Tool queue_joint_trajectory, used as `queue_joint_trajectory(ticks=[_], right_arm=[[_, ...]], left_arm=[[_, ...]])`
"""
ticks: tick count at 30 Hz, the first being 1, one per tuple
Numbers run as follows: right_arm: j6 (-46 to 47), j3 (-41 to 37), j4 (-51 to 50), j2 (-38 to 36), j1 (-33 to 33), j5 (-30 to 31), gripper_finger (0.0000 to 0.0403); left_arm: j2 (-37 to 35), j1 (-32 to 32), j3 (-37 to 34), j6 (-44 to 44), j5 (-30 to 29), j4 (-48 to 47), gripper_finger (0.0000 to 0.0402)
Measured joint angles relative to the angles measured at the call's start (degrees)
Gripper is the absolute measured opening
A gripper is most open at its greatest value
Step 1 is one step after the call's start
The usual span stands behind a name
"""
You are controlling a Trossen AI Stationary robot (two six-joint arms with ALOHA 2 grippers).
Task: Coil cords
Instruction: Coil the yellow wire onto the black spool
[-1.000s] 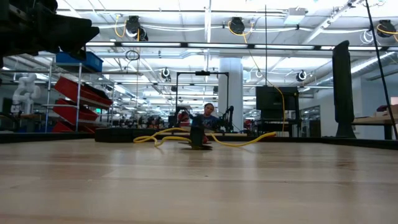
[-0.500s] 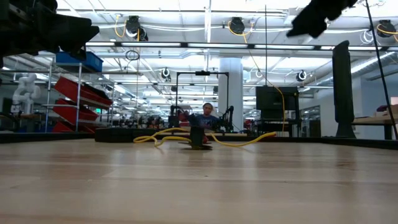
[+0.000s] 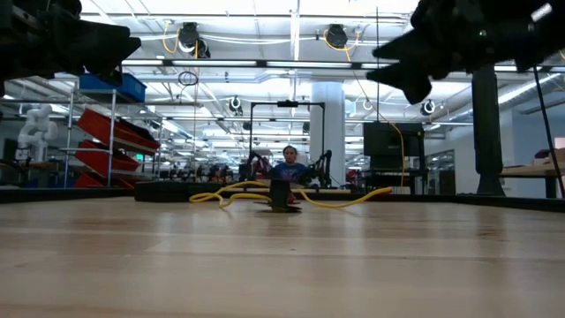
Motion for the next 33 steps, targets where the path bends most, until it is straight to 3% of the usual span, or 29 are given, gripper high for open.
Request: queue_joint_trajectory(ticks=[3,6,10,15,19,27,33], right_arm=[[-2.54,-3.35,23.31,5.81,-0.04,-0.01,0.0231],[-6.03,-2.5,37.86,10.12,-0.04,-1.98,0.0231],[-10.68,3.34,44.37,12.52,-0.01,-6.7,0.0231],[-14.21,12.75,42.11,12.88,0.61,-9.2,0.0231],[-17.43,20.6,31.07,11.97,1.09,-9.36,0.0231],[-26.17,40.25,-16.84,11.52,0.92,-2.44,0.0231],[-26.97,47.37,-39.61,12.54,0.91,2.98,0.0231]], left_arm=[[0.0,0.0,0.0,0.0,0.0,0.01,0.0123],[0.0,0.0,0.0,0.0,0.0,0.02,0.0123],[0.0,0.0,0.0,0.0,0.0,0.01,0.0123],[0.0,0.0,0.0,0.02,0.0,0.03,0.0123],[-0.02,0.0,0.0,0.02,0.0,0.04,0.0123],[0.0,0.0,0.0,0.02,0.0,0.1,0.0123],[0.0,0.0,0.0,0.02,0.0,0.0,0.0123]])
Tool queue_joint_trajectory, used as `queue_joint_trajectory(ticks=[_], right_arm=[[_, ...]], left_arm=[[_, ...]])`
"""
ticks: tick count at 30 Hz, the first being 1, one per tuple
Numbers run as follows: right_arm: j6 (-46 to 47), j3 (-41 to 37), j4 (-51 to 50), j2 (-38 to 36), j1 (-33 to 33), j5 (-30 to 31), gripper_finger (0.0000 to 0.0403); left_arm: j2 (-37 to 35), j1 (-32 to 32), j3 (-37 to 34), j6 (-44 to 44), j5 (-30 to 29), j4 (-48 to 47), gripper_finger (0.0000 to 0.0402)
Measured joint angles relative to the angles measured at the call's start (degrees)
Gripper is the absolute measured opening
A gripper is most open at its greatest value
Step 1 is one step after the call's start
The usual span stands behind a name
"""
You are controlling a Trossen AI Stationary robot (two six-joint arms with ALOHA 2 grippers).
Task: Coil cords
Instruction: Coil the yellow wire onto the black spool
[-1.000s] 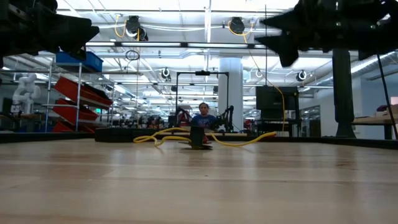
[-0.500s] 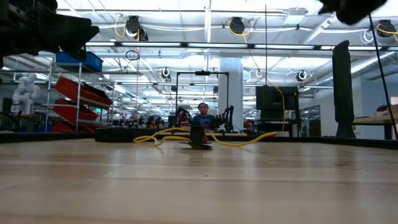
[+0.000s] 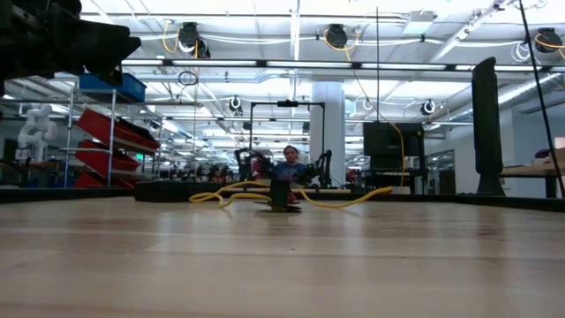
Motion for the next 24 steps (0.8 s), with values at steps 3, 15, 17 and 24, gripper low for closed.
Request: queue_joint_trajectory(ticks=[3,15,17,24], right_arm=[[1.7,0.26,-7.76,0.0,-0.3,2.06,0.0231],[11.74,0.26,-27.96,3.63,-0.37,4.88,0.0231],[12.42,0.26,-29.67,4.63,-0.24,4.89,0.0231],[15.27,-4.71,-25.29,4.98,-0.23,4.81,0.0231]], left_arm=[[-0.01,0.0,0.0,0.0,0.02,-0.22,0.0123],[0.0,0.0,-0.02,-0.02,-0.96,-0.46,0.0123],[0.0,0.0,-0.02,0.0,-1.39,-0.64,0.0123],[-0.02,0.0,-0.02,-0.02,-3.82,-2.05,0.0123]])
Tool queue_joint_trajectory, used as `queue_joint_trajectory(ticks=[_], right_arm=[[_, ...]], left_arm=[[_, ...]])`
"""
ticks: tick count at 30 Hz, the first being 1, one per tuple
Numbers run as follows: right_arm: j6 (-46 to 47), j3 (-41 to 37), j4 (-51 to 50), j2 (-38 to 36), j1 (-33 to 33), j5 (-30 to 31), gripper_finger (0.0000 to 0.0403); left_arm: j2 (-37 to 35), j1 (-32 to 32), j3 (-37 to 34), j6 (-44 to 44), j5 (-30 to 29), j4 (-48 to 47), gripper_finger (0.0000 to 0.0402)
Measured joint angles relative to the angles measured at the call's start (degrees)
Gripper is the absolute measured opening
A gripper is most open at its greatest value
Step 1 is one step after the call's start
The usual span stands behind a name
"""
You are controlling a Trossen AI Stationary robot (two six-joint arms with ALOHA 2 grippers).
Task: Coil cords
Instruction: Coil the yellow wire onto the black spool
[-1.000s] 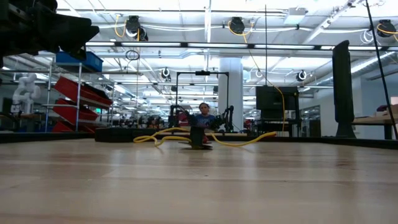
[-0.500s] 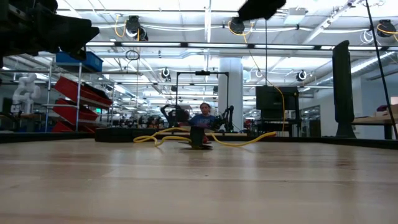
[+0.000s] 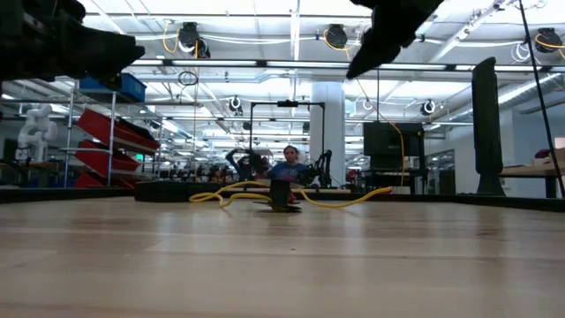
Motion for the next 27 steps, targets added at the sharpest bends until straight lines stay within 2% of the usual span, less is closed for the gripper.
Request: queue_joint_trajectory(ticks=[5,9,15,19,23,27], right_arm=[[1.45,-7.91,9.5,-0.04,0.0,-0.25,0.0231],[2.61,-15.65,23.67,-0.04,0.32,-1.91,0.0231],[2.7,-24.67,43.38,-0.03,1.25,-0.93,0.0231],[2.03,-27.09,51.1,1.6,1.14,-0.06,0.0231],[0.17,-27.12,54.89,6.22,2.26,-0.52,0.0231],[-2.07,-27.15,61.27,12.44,3.79,-0.15,0.0231]], left_arm=[[0.0,0.0,0.0,-0.07,-3.24,-4.24,0.0123],[0.02,0.0,0.0,-0.55,-4.96,-7.65,0.0123],[1.37,0.0,0.0,-3.04,-6.43,-8.05,0.0123],[4.67,0.01,0.02,-3.08,-7.87,-7.96,0.0123],[9.84,0.0,-0.02,-3.26,-8.16,-6.88,0.0123],[16.19,0.0,-0.07,-4.47,-8.29,-0.97,0.0123]])
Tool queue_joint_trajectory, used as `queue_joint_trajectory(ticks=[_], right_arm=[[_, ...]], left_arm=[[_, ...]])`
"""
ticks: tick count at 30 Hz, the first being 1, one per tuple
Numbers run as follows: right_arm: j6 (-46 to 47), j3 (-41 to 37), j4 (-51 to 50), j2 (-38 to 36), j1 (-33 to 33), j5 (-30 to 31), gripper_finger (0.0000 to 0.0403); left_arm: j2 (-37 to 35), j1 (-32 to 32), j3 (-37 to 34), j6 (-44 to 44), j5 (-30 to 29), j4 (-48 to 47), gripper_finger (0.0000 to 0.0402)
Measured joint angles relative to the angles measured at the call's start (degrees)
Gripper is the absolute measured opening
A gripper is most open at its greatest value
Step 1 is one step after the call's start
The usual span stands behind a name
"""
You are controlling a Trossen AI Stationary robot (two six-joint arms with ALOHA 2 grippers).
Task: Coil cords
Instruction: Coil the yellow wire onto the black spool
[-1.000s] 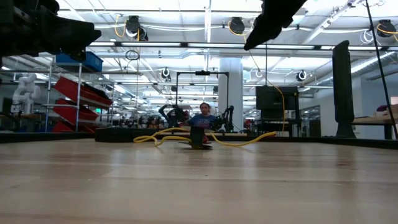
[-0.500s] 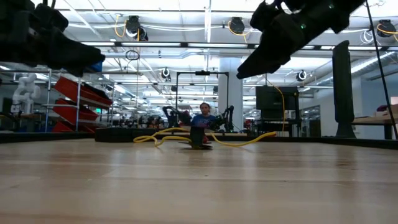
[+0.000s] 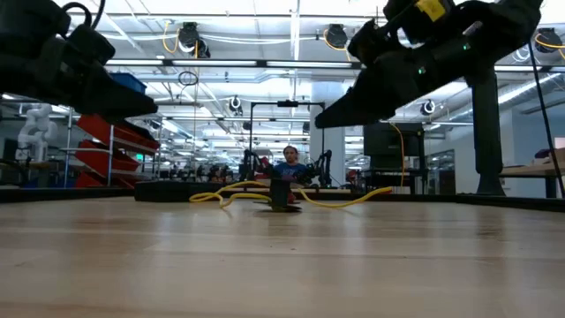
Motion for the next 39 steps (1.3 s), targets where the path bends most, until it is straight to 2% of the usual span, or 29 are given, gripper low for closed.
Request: queue_joint_trajectory(ticks=[3,12,21,29,39], right_arm=[[-2.37,0.2,4.14,3.79,1.15,2.66,0.0231],[-11.76,5.1,5.07,13.32,3.34,10.3,0.0231],[-14.61,9.19,3.26,19.28,3.34,11.26,0.023],[-16.01,10.44,3.1,21.07,3.34,14.93,0.0203],[-15.99,10.44,3.37,21.07,3.32,14.91,0.0172]], left_arm=[[4.98,0.0,0.0,-0.05,-0.04,5.03,0.0123],[19.6,0.0,0.0,-0.01,-0.04,16.75,0.0123],[32.08,-0.11,0.22,1.69,0.03,30.37,0.0123],[41.24,-0.11,6.14,4.97,0.31,31.37,0.0123],[45.42,-0.11,10.02,5.04,0.33,33.28,0.0123]])
